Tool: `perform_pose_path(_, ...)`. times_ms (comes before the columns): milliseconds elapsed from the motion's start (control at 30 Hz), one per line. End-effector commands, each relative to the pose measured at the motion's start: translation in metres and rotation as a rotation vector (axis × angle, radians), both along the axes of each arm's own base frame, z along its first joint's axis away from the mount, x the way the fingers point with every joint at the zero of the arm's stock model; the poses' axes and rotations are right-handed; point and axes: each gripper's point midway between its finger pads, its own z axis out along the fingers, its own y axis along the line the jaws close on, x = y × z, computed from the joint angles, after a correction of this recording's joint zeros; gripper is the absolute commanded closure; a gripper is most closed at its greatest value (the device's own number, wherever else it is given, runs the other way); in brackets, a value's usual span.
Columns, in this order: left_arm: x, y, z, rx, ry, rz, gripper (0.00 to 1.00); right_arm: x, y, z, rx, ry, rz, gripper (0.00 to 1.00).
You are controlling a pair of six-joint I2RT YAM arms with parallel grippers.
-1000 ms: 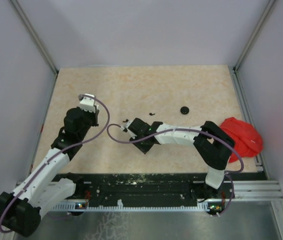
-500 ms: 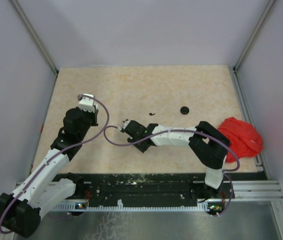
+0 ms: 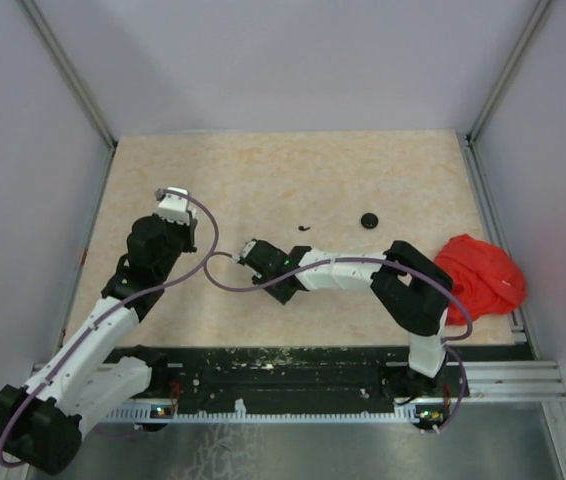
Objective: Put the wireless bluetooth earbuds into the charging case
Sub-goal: Pick up the earbud from the center of the board.
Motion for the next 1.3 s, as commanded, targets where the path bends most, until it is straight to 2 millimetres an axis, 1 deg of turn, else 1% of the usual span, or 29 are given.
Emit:
perform_pose_path(0,0.003,-0.002,0.006,-0.022,-0.021,-0.006,0.99,0.002,0.017,0.012,0.025,-0.014,0.028,0.73)
perform_pose_path(200,0.003,-0.003,0.005,-0.021,-0.018,-0.009,0.99,-0.002,0.012,0.002,-0.014,0.012,0.03,0.74)
perform_pose_path(300,0.002,-0.004,0.004,-0.025,-0.017,-0.016,0.99,-0.002,0.009,0.0,-0.024,0.012,0.025,0.77)
perform_pose_path(400,0.002,-0.007,0.004,-0.031,-0.02,-0.031,0.99,-0.002,0.006,0.004,-0.024,0.009,0.027,0.83)
perform_pose_path(533,0.002,-0.013,0.004,-0.041,-0.024,-0.062,0.99,-0.002,0.005,0.014,0.014,0.022,0.029,0.86)
perform_pose_path(600,0.002,-0.016,0.005,-0.046,-0.027,-0.084,0.99,-0.003,0.005,0.018,0.037,0.033,0.031,0.9)
perform_pose_path(667,0.0,-0.025,0.007,-0.053,-0.036,-0.138,0.99,-0.002,0.006,0.026,0.059,0.032,0.029,0.9)
perform_pose_path(767,-0.006,-0.043,0.011,-0.071,-0.064,-0.242,0.99,0.003,0.008,0.044,0.121,0.04,0.023,0.91)
perform_pose_path(833,-0.01,-0.054,0.012,-0.083,-0.074,-0.31,0.99,0.007,0.009,0.061,0.184,0.043,0.029,0.91)
perform_pose_path(900,-0.014,-0.063,0.015,-0.093,-0.089,-0.372,0.99,0.012,0.008,0.08,0.248,0.039,0.027,0.91)
perform_pose_path(967,-0.019,-0.073,0.018,-0.106,-0.104,-0.434,0.99,0.015,0.006,0.107,0.332,0.034,0.035,0.91)
perform_pose_path(1033,-0.024,-0.081,0.02,-0.116,-0.123,-0.489,0.99,0.018,0.003,0.128,0.401,0.031,0.037,0.91)
perform_pose_path(1167,-0.034,-0.096,0.027,-0.137,-0.167,-0.597,0.99,0.023,-0.004,0.164,0.539,0.049,0.047,0.91)
perform_pose_path(1267,-0.042,-0.107,0.031,-0.145,-0.194,-0.683,0.99,0.022,-0.004,0.193,0.643,0.059,0.069,0.91)
